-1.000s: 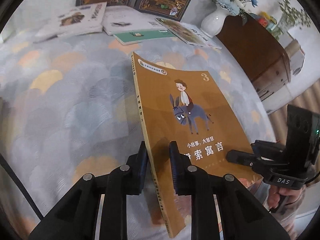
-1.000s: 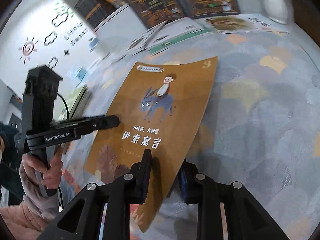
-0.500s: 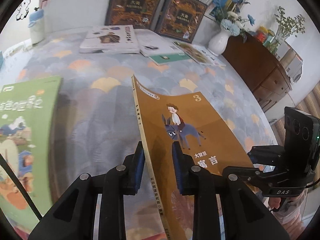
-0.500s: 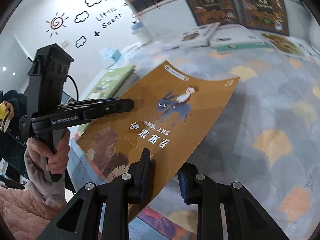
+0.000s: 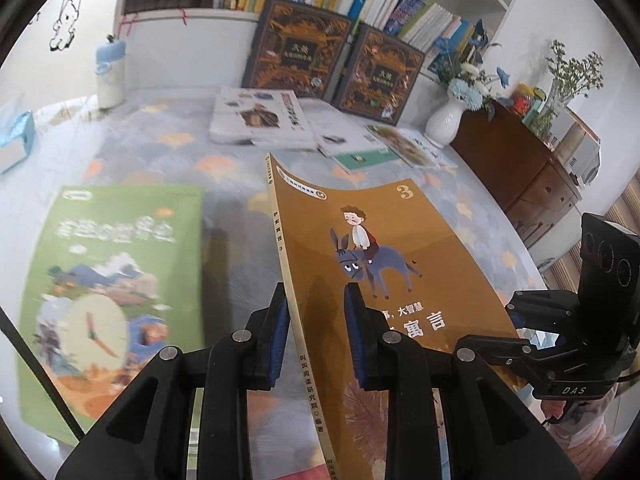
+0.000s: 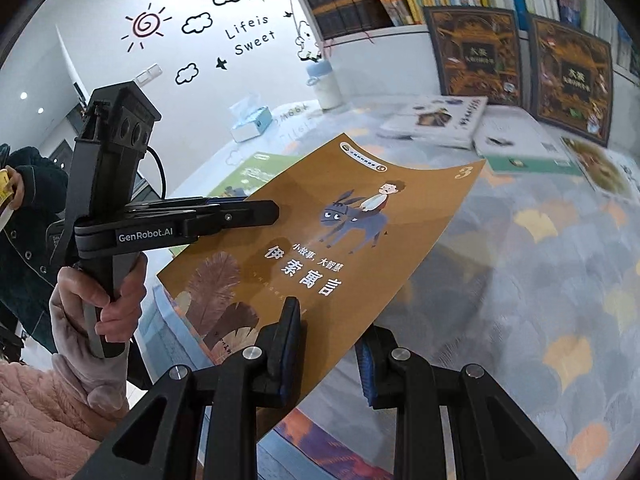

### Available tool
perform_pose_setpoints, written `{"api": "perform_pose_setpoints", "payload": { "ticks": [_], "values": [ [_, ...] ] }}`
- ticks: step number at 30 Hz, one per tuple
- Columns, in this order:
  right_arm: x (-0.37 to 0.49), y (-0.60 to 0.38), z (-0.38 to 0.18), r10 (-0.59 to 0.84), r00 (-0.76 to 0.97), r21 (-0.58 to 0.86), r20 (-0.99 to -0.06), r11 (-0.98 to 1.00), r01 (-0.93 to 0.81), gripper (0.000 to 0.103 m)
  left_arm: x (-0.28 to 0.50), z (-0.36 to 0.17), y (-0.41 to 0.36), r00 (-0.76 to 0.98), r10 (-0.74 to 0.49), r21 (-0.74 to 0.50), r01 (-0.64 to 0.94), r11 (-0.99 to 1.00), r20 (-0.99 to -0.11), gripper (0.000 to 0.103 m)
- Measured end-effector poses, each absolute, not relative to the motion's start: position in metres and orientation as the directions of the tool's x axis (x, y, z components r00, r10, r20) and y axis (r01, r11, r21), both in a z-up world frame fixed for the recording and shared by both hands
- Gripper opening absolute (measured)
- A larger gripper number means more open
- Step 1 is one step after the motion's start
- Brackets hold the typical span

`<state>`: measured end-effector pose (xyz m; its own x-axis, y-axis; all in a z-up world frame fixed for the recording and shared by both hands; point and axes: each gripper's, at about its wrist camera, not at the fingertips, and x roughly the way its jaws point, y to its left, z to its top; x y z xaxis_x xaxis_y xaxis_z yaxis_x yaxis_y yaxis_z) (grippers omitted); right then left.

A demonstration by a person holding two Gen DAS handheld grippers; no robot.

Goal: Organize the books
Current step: 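Lift the orange book with both tools and carry it to the stack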

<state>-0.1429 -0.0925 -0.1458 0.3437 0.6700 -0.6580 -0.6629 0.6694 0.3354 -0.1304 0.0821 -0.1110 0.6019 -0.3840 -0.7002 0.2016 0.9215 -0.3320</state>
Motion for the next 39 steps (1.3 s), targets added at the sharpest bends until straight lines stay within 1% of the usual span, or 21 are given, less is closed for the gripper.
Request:
{"api": "perform_pose_setpoints", "payload": {
  "ticks": [7, 10, 15, 17, 27, 31, 39],
  "values": [
    [-0.14, -0.062, -0.129, 0.682, 0.349, 0.324, -0.642, 0.655, -0.683, 0.025, -0.129, -0.097, 0.115, 0.631, -0.384, -0.348, 0.187, 0.919, -0.674, 0.023],
    [-0.141, -0.045, -0.117, 0.678, 0.362, 0.294, -0.639, 0.651, -0.7, 0.025, -0.13, -0.09, 0.13, 0.649, -0.38, -0.353, 0.178, 0.918, -0.659, 0.023],
    [-0.142, -0.008, -0.103, 0.708, 0.337, 0.288, -0.62, 0.606, -0.742, 0.026, -0.133, -0.078, 0.167, 0.682, -0.347, -0.34, 0.151, 0.928, -0.644, 0.023],
    [-0.142, 0.009, -0.1, 0.718, 0.325, 0.283, -0.615, 0.586, -0.759, 0.026, -0.134, -0.076, 0.181, 0.689, -0.337, -0.341, 0.138, 0.93, -0.642, 0.025],
    [-0.134, 0.073, -0.107, 0.738, 0.266, 0.296, -0.62, 0.534, -0.792, 0.026, -0.141, -0.09, 0.243, 0.697, -0.31, -0.371, 0.068, 0.926, -0.646, 0.025],
    [-0.131, 0.088, -0.112, 0.736, 0.259, 0.294, -0.625, 0.53, -0.796, 0.026, -0.141, -0.094, 0.254, 0.701, -0.298, -0.372, 0.051, 0.927, -0.647, 0.025],
    [-0.127, 0.107, -0.127, 0.742, 0.218, 0.335, -0.634, 0.517, -0.788, 0.026, -0.14, -0.111, 0.27, 0.693, -0.295, -0.39, 0.021, 0.921, -0.658, 0.025]
  ]
}}
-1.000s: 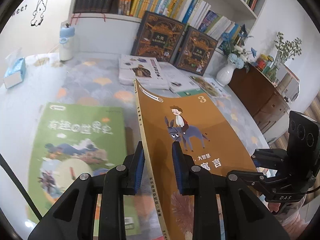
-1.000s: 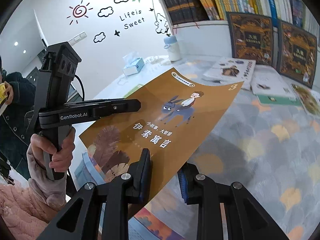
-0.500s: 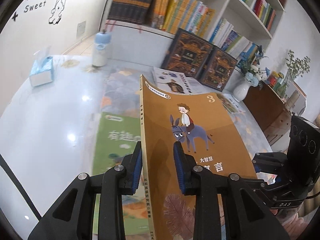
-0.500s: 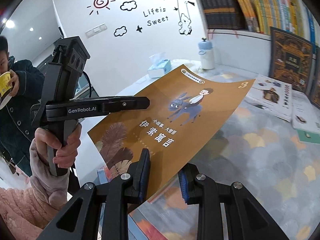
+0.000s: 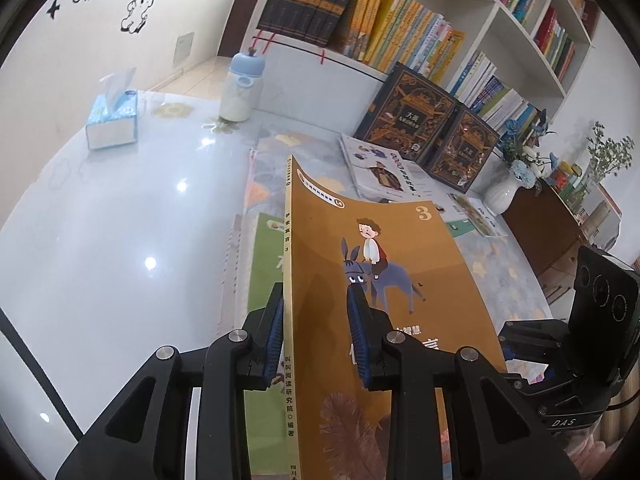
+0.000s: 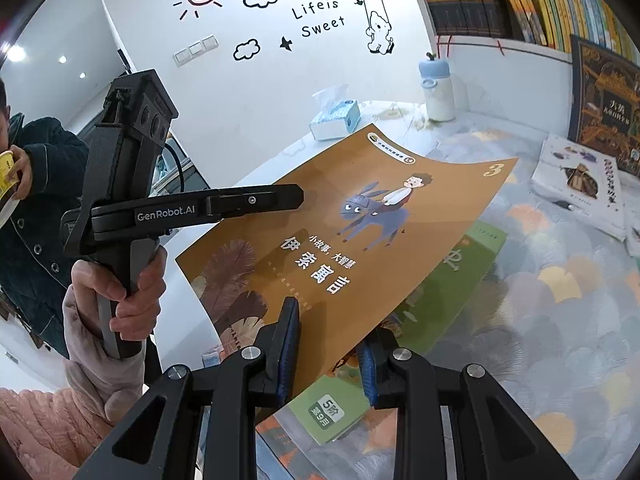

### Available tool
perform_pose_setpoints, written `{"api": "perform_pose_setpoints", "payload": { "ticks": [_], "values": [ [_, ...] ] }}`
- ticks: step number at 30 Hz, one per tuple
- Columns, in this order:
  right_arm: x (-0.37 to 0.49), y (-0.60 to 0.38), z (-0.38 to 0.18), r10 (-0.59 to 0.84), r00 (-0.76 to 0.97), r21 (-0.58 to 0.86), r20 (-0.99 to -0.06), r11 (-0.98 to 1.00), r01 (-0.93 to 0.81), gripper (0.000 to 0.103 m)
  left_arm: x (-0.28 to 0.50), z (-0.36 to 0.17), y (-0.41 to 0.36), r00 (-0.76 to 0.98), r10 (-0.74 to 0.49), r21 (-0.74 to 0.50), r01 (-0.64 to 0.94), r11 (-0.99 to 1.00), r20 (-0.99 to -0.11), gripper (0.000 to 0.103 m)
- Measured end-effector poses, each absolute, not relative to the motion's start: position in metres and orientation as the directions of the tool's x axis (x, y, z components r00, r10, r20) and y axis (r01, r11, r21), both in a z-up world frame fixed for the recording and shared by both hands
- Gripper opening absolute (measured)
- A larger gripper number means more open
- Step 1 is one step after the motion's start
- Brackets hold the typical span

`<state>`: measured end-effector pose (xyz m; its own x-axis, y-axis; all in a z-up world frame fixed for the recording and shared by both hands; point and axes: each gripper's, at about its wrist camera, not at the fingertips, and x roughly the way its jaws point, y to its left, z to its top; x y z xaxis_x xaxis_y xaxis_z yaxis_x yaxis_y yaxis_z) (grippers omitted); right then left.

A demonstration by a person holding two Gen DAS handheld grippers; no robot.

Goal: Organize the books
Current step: 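Lift the orange book with both tools and carry it to the stack, then lower the orange book onto the green book and open both tools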

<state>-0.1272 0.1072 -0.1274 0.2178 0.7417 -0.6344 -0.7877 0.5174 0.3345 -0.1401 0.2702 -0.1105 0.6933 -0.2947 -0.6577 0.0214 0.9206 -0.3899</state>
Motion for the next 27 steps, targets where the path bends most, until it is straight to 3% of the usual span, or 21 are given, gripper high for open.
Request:
{"api": "perform_pose_setpoints", "payload": {
  "ticks": [10, 17, 27],
  "values": [
    [-0.113, 0.122, -0.151, 0.739, 0.165, 0.375, -0.653, 0.505, -0.777, 0.026, -0.134, -0.137, 0.279, 0.662, -0.267, -0.371, -0.018, 0.928, -0.7, 0.027],
    [-0.109, 0.124, -0.164, 0.723, 0.162, 0.389, -0.671, 0.53, -0.754, 0.026, -0.13, -0.155, 0.274, 0.62, -0.213, -0.298, -0.036, 0.954, -0.755, 0.027],
    [-0.114, 0.121, -0.169, 0.708, 0.171, 0.387, -0.685, 0.552, -0.738, 0.031, -0.13, -0.154, 0.265, 0.625, -0.145, -0.217, -0.04, 0.975, -0.767, 0.031]
  ]
}}
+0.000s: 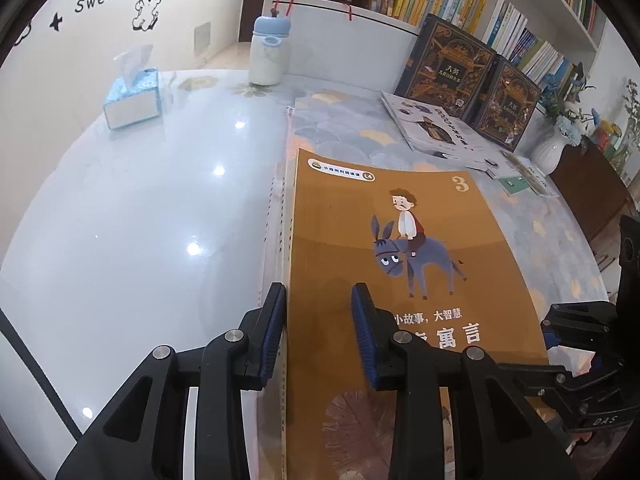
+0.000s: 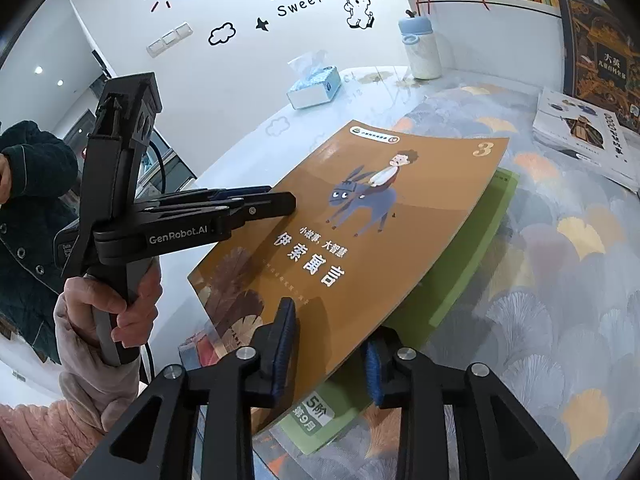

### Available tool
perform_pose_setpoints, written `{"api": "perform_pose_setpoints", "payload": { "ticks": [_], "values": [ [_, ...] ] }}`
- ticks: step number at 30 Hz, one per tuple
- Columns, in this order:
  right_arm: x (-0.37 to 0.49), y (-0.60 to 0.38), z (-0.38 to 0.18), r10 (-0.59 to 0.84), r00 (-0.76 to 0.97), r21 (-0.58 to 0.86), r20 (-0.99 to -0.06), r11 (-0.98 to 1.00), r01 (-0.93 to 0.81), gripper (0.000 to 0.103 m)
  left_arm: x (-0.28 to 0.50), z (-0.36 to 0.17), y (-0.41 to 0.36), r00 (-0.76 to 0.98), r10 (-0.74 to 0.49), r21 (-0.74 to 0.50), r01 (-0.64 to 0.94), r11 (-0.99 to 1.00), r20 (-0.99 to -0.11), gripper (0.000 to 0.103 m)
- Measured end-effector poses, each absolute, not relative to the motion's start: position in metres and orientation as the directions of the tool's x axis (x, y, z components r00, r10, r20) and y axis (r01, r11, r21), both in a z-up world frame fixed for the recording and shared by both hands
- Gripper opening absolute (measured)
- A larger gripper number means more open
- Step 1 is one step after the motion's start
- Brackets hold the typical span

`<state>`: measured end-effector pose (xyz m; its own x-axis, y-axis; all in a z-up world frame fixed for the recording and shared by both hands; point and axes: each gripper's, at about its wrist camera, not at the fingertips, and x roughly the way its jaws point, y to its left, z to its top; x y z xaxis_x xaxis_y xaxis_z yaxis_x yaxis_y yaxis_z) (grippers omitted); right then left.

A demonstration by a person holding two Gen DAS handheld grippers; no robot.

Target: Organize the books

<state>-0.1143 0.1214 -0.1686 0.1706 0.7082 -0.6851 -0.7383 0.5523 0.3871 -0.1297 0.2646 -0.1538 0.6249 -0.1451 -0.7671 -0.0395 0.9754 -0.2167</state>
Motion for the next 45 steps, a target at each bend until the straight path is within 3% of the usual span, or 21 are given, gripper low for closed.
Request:
{"api": "perform_pose_setpoints", "payload": {
  "ticks": [7, 18, 29, 37, 45],
  "values": [
    [-0.122, 0.122, -0.166, 0.691, 0.168, 0.371, -0.703, 0.558, -0.742, 0.054, -0.134, -0.148, 0.265, 0.632, -0.124, -0.211, -0.064, 0.975, -0.765, 0.031],
    [-0.119, 0.062, -0.174, 0.712, 0.17, 0.443, -0.681, 0.585, -0.679, 0.055, -0.143, -0.12, 0.234, 0.661, -0.081, -0.169, -0.07, 0.983, -0.746, 0.031],
    [-0.102, -0.057, -0.187, 0.751, 0.252, 0.559, -0.61, 0.633, -0.535, 0.055, -0.112, -0.11, 0.129, 0.658, -0.192, -0.232, 0.027, 0.972, -0.728, 0.032],
    [-0.069, -0.178, -0.203, 0.739, 0.366, 0.646, -0.565, 0.673, -0.36, 0.055, -0.071, -0.137, 0.039, 0.613, -0.233, -0.254, 0.055, 0.966, -0.755, 0.032],
    [0.042, -0.305, -0.235, 0.692, 0.529, 0.816, -0.491, 0.578, 0.001, 0.055, -0.049, -0.174, -0.021, 0.546, -0.285, -0.268, 0.113, 0.957, -0.788, 0.032]
  ]
}}
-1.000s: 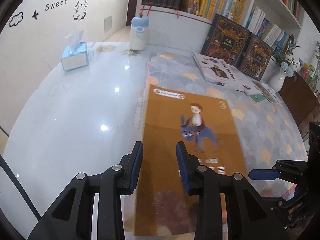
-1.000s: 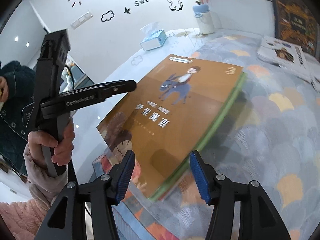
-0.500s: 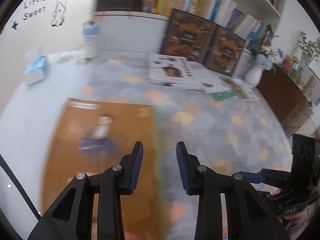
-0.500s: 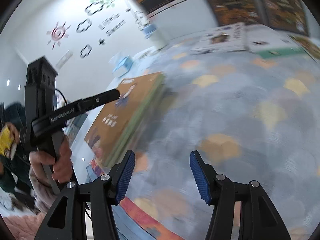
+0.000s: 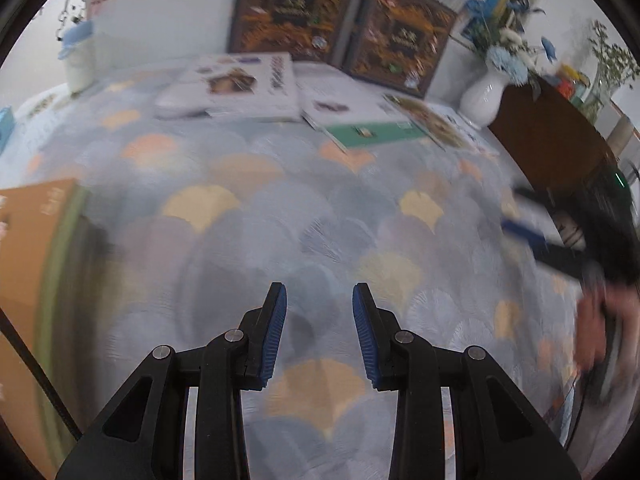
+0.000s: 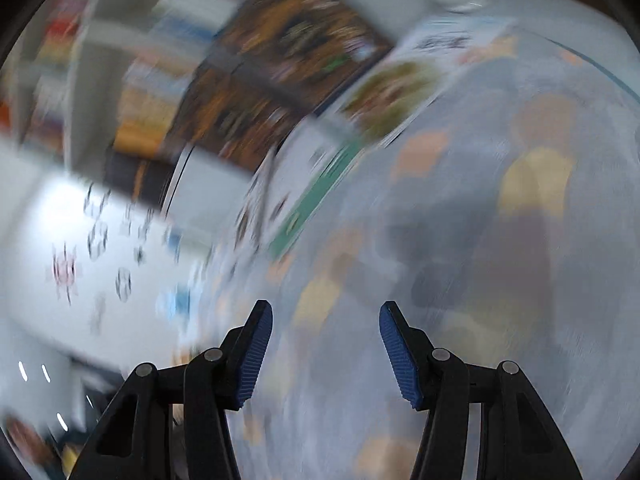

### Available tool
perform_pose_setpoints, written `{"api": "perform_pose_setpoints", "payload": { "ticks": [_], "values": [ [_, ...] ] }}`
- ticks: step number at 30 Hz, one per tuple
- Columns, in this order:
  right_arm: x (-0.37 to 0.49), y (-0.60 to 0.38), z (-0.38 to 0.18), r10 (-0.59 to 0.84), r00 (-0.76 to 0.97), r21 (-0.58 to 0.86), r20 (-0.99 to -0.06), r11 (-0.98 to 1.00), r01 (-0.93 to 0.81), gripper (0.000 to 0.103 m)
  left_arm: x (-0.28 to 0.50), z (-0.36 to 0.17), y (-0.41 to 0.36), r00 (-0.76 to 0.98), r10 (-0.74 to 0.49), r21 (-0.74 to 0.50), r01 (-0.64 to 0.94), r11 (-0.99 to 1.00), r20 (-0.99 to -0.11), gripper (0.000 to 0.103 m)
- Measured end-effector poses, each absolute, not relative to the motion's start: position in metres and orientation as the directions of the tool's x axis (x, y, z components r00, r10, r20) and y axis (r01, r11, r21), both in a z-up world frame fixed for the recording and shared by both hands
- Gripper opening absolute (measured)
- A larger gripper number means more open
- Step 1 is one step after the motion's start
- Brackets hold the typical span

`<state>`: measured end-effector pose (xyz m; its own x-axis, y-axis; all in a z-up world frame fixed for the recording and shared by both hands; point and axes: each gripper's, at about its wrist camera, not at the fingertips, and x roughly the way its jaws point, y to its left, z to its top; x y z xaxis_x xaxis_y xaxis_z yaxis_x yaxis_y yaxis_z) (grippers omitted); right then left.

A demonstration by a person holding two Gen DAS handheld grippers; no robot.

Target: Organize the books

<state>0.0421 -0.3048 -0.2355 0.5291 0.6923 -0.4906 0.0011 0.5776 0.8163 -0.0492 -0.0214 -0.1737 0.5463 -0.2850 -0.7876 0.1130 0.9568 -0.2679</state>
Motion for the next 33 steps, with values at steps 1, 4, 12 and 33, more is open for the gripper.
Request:
{"api": "perform_pose_setpoints", "payload": {
  "ticks": [1, 4, 12, 33],
  "values": [
    [0.059, -0.315, -0.241, 0.689, 0.541, 0.832, -0.482, 0.553, 0.037, 0.053, -0.049, -0.179, -0.025, 0.534, -0.285, -0.262, 0.122, 0.957, -0.796, 0.032],
    [0.102, -0.335, -0.257, 0.648, 0.569, 0.838, -0.506, 0.525, 0.146, 0.048, -0.051, -0.185, -0.026, 0.543, -0.261, -0.225, 0.132, 0.965, -0.798, 0.032],
    [0.168, -0.356, -0.289, 0.608, 0.654, 0.89, -0.451, 0.366, 0.273, 0.0, -0.049, -0.187, -0.013, 0.534, -0.335, -0.309, 0.141, 0.941, -0.777, 0.032],
    [0.165, -0.372, -0.275, 0.585, 0.69, 0.905, -0.425, 0.272, 0.327, 0.031, -0.05, -0.187, -0.012, 0.505, -0.383, -0.336, 0.184, 0.923, -0.774, 0.039]
  ]
}}
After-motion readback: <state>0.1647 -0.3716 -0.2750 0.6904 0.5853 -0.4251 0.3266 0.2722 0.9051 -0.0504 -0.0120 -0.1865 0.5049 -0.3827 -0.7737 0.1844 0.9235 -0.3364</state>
